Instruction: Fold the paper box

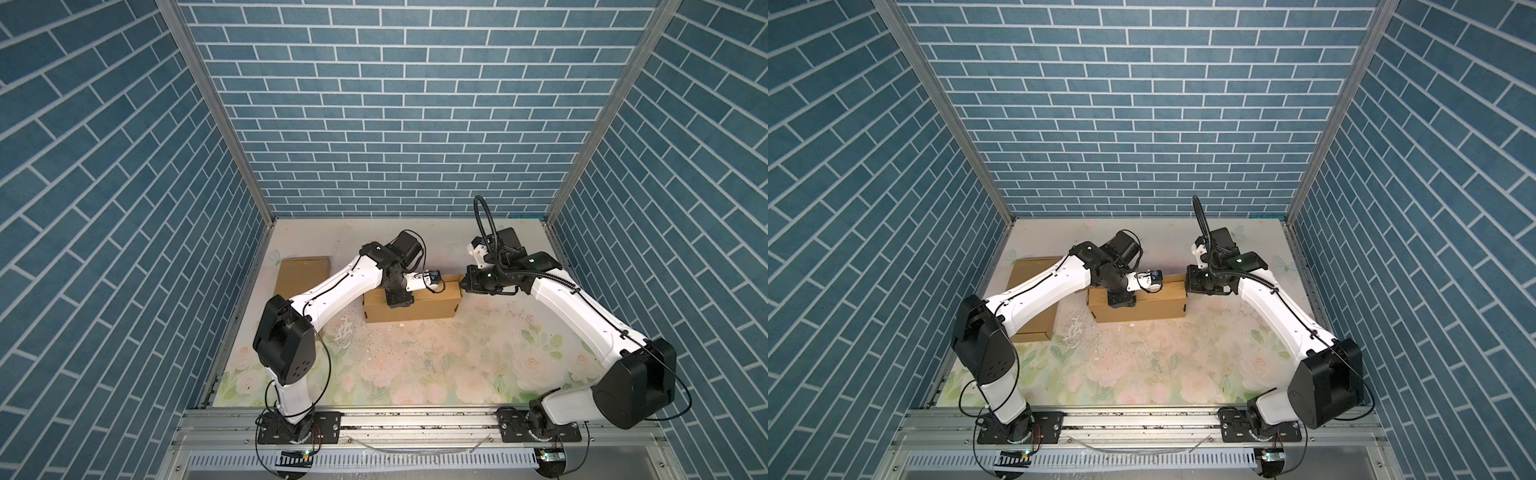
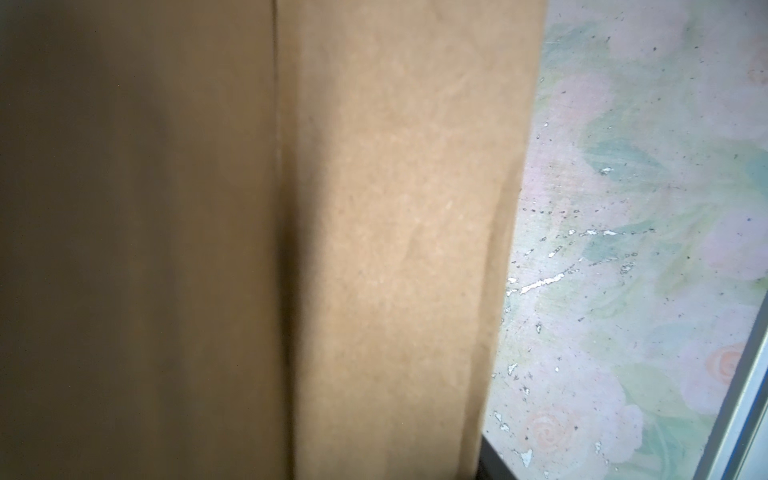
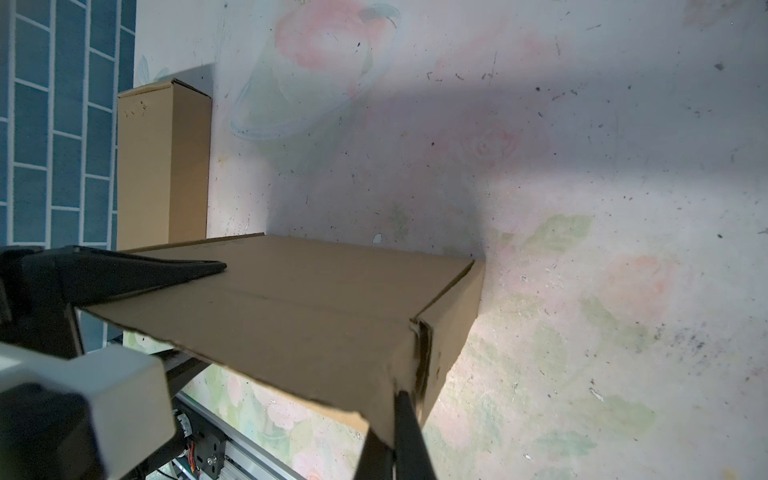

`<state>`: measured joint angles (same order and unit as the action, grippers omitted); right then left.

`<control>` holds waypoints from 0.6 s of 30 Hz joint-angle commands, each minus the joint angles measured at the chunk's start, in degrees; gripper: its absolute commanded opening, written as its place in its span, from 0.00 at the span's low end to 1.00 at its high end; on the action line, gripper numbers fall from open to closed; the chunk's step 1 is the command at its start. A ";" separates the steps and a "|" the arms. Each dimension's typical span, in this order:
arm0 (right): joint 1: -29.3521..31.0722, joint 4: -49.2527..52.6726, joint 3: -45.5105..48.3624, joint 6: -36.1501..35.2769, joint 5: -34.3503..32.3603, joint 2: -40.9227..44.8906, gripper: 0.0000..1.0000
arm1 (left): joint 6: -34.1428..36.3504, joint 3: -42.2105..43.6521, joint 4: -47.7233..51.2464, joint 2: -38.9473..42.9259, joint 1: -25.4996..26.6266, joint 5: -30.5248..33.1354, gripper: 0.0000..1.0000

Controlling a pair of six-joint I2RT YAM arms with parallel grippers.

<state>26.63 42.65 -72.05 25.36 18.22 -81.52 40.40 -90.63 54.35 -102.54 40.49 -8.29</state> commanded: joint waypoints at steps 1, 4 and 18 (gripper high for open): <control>0.44 2.34 3.14 1.37 -1.88 -0.57 0.00 | -0.76 0.58 0.59 -2.23 0.12 0.09 0.57; 0.48 3.05 3.29 0.92 -2.48 -0.83 0.00 | -0.96 0.17 0.33 -1.83 0.12 1.30 0.63; 0.44 1.99 2.88 2.06 -2.38 -0.66 0.00 | -4.38 0.57 -6.21 8.01 -1.64 -0.75 0.77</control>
<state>26.63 41.08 -71.48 25.71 16.91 -81.52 37.52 -90.39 50.98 -99.11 39.44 -7.75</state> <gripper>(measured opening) 0.047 0.767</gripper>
